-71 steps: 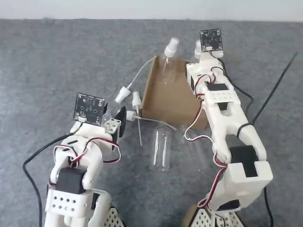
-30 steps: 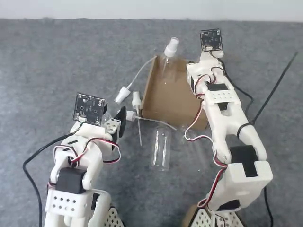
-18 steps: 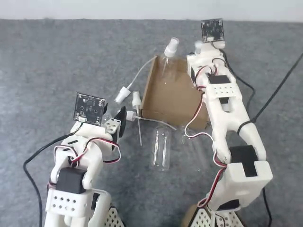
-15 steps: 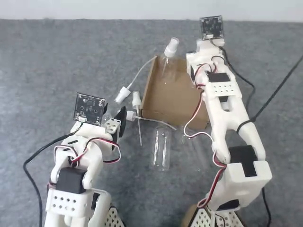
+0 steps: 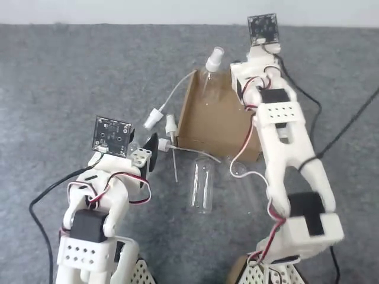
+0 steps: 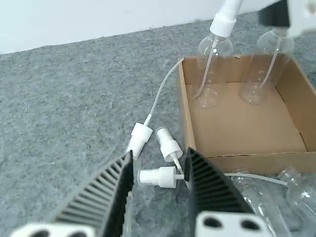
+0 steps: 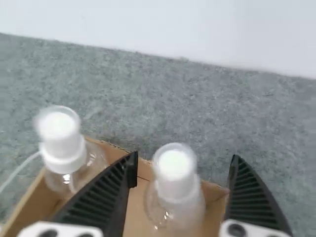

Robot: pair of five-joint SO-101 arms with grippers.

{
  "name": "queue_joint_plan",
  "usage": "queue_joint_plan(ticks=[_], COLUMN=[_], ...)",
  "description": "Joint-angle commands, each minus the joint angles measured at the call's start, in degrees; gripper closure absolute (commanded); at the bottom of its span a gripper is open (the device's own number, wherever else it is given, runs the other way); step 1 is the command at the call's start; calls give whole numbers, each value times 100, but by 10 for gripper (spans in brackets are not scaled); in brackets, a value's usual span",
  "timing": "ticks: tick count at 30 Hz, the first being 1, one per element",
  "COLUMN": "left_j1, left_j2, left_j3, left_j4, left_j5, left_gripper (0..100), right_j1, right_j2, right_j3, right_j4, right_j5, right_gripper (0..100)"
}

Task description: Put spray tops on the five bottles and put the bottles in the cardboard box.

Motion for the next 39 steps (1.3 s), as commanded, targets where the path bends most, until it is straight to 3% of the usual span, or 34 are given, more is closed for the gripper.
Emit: queue_joint_plan(ticks=[1, 5, 11, 16, 19, 26, 32, 39], left_j1=[9, 9, 9, 9, -9, -26, 9, 9], left_j2=[35, 35, 35, 35, 35, 35, 44, 44], left_j3=[-13, -13, -13, -13, -13, -13, 57, 66], left_j4=[-123, -123, -123, -123, -123, -123, -193, -202], left_j5=[-9, -9, -9, -9, -9, -9, -9, -9], left_gripper=[844, 844, 844, 844, 844, 844, 844, 844], right_j1=[66, 75, -268, -936, -1534, -2237, -2149, -1842], right_j2=[-1007, -1763, -2519, -2624, -2633, -2958, -3820, -3996], right_j3=[-527, -642, -633, -624, -360, 1582, 3341, 4404], right_j4=[681, 1719, 4180, 6246, 6870, 6158, 5182, 4286], right_j5=[237, 273, 273, 273, 255, -105, -193, -563], right_gripper=[753, 755, 755, 753, 753, 752, 752, 752])
